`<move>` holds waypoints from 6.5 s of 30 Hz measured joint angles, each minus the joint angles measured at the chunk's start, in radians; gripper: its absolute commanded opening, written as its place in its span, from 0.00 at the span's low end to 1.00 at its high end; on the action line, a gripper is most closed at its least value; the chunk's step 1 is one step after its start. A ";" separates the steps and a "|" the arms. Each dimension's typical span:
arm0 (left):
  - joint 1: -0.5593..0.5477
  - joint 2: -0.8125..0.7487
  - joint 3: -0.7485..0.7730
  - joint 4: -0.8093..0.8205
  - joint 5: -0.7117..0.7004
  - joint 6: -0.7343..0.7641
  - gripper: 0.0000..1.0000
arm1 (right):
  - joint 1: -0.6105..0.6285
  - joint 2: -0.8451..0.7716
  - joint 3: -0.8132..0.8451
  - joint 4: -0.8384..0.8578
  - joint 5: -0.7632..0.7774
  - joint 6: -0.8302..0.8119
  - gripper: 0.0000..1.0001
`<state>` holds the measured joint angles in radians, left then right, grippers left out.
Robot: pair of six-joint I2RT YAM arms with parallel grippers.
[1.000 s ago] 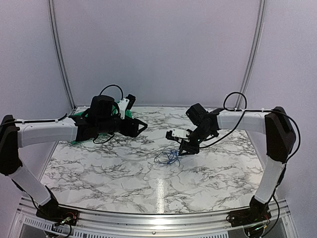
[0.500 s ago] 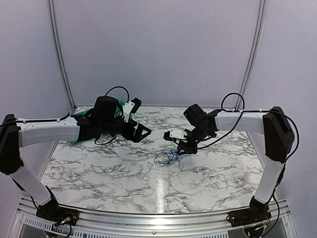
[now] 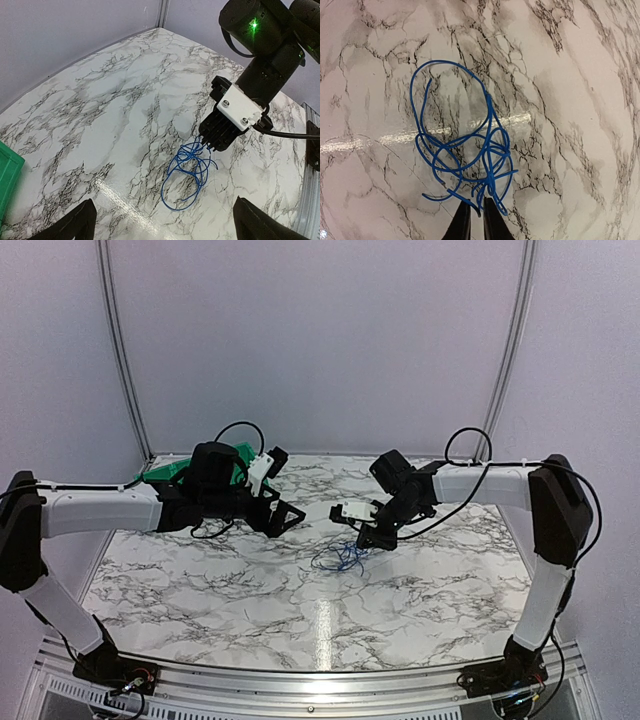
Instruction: Untangle the cables
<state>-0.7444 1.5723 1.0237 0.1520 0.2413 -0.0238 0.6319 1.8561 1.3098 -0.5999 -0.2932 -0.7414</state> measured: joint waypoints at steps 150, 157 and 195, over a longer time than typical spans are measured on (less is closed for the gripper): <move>-0.312 0.170 0.159 0.286 -0.372 0.240 0.02 | -0.108 -0.352 -0.071 0.143 -0.480 0.206 0.15; -0.312 0.112 0.148 0.280 -0.373 0.213 0.00 | -0.126 -0.344 -0.090 0.154 -0.461 0.200 0.32; -0.312 -0.002 0.078 0.292 -0.344 0.180 0.00 | -0.158 -0.203 -0.076 0.147 -0.764 0.378 0.51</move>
<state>-1.0569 1.5703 1.1019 0.4442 -0.1024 0.1558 0.4744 1.6531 1.2339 -0.4526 -1.0573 -0.3634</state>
